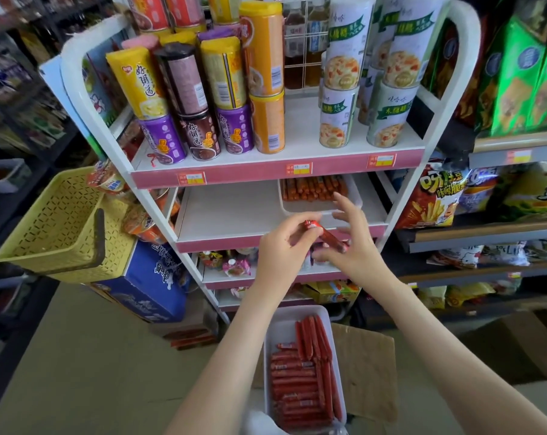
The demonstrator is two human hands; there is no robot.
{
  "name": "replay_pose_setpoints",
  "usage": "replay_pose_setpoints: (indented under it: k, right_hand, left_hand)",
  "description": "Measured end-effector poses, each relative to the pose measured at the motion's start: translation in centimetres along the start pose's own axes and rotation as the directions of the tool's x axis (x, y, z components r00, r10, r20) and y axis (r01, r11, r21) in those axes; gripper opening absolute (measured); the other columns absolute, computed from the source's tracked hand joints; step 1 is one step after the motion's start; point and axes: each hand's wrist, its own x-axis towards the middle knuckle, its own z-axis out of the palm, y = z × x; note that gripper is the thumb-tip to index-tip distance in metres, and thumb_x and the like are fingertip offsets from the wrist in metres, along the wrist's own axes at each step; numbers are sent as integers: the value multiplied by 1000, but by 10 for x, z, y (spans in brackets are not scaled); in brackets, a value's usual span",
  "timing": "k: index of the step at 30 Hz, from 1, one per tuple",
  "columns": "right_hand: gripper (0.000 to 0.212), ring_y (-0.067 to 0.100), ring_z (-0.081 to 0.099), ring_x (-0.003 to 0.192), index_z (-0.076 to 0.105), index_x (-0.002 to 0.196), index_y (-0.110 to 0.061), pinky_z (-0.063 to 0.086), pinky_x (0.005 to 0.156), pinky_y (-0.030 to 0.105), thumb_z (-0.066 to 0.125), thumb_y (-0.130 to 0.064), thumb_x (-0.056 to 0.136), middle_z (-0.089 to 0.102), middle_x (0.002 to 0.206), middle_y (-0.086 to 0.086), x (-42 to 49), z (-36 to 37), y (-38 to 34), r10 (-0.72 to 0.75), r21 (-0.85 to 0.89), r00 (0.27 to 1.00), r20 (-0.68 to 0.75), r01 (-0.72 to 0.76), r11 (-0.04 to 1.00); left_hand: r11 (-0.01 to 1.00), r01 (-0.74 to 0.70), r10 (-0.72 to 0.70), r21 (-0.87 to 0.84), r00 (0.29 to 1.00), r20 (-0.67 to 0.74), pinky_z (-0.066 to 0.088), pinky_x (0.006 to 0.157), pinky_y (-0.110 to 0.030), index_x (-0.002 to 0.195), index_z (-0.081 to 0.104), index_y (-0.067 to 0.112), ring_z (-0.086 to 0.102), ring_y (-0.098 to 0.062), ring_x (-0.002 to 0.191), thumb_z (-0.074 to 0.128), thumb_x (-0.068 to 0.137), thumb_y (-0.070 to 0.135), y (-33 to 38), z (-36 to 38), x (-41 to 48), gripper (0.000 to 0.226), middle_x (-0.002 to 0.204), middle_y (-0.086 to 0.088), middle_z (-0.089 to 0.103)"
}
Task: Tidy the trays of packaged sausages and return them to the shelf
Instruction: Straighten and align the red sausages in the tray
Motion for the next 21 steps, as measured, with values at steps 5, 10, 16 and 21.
replay_pose_setpoints:
  k: [5,10,16,21]
  right_hand:
    - [79,2,52,116,18,143,-42,45,98,20,59,0,90,44,135,-4,-9,20,11,4,-1,994,106,-4,1000]
    - [53,-3,47,105,34,133,-34,39,91,11,52,-2,95,43,125,-5,-28,44,64,147,-50,985,95,-143,988]
    - [34,19,53,95,52,130,-14,48,84,38,46,-7,97,39,113,-6,-85,99,199,518,-256,823,232,-462,849]
    - [52,28,22,142,27,150,-12,25,115,43,39,-8,100,16,158,9,-117,161,295,553,-360,743,377,-433,827]
  left_hand:
    - [991,133,-133,-8,991,7,48,82,-11,114,65,24,62,5,96,66,88,19,-18,-2,1,26,99,17,67]
    - [909,414,-417,50,906,74,46,79,-9,128,47,29,60,7,95,62,89,35,-80,-1,-2,42,102,19,64]
    - [572,441,-681,692,725,101,53,73,-44,115,59,14,65,-34,87,42,93,37,-278,24,-80,36,98,-17,67]
    - [461,169,-775,871,555,303,51,80,-37,83,70,16,65,-25,81,35,78,25,-373,61,-134,36,79,-4,68]
